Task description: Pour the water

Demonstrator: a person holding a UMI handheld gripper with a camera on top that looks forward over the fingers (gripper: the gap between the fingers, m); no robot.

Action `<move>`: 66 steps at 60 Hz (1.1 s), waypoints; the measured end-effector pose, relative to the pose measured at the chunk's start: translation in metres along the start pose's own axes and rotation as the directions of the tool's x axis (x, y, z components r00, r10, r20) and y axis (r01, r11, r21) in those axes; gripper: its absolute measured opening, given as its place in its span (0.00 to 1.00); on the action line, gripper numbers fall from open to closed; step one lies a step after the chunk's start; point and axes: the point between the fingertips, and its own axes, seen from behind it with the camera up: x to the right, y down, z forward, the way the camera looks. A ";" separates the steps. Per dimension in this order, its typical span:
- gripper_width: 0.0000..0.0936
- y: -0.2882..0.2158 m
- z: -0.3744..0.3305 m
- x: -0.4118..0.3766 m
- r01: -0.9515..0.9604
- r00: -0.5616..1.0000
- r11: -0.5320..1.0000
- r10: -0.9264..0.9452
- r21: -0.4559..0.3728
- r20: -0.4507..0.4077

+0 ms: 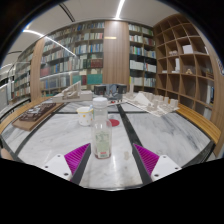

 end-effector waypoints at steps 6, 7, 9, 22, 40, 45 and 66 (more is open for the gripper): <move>0.91 -0.018 0.043 -0.020 0.010 1.000 0.999 -0.011 0.041 0.015; 0.91 -0.020 0.050 -0.021 0.014 1.000 0.999 -0.015 0.048 0.011; 0.90 -0.024 0.064 -0.026 0.023 1.000 0.998 -0.023 0.060 0.004; 0.58 -0.024 0.115 -0.035 0.004 1.000 0.995 -0.005 0.098 0.008; 0.44 -0.062 0.112 0.008 0.062 0.991 0.989 -0.046 0.132 -0.122; 0.44 -0.095 0.118 0.048 0.143 0.963 0.979 -0.103 0.146 -0.247; 0.43 -0.298 0.182 0.100 0.834 0.392 0.550 -0.639 -0.037 -0.661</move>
